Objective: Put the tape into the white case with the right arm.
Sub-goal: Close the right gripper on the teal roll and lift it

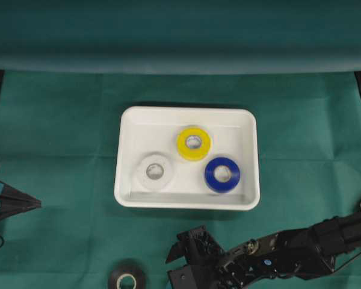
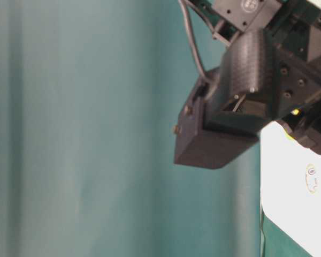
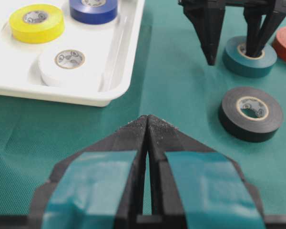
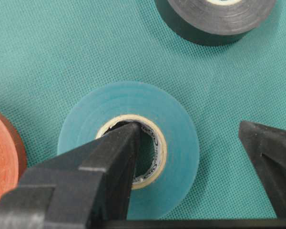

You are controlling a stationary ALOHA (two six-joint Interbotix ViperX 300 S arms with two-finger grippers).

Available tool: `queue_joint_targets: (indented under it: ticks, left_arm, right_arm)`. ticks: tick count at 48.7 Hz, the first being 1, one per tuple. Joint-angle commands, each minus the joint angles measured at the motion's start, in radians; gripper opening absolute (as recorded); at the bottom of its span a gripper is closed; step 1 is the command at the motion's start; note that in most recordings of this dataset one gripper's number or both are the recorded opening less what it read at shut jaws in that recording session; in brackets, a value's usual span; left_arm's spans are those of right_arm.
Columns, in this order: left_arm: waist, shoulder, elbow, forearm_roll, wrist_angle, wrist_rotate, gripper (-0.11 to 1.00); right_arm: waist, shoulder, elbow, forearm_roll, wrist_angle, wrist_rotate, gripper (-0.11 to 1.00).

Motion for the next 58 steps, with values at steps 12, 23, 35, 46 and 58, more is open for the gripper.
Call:
queue_joint_targets:
  ticks: [12, 23, 35, 46, 58]
  left_arm:
    - [0.002, 0.008, -0.011, 0.002, -0.006, 0.000, 0.00]
    - [0.002, 0.008, -0.011, 0.000, -0.008, 0.002, 0.00]
    - [0.002, 0.008, -0.011, 0.000, -0.008, 0.000, 0.00]
    - [0.002, 0.008, -0.011, 0.002, -0.008, 0.000, 0.00]
    - [0.002, 0.008, -0.011, 0.002, -0.008, 0.000, 0.00]
  right_arm:
    - [0.003, -0.012, -0.011, 0.020, 0.035, -0.005, 0.10]
    - [0.003, -0.017, -0.009, 0.020, 0.031, -0.006, 0.05]
    - [0.003, -0.021, -0.011, 0.020, 0.029, -0.006, 0.05]
    - [0.008, -0.080, -0.002, 0.020, 0.044, -0.006, 0.04]
    - [0.008, -0.155, 0.011, 0.020, 0.097, -0.008, 0.00]
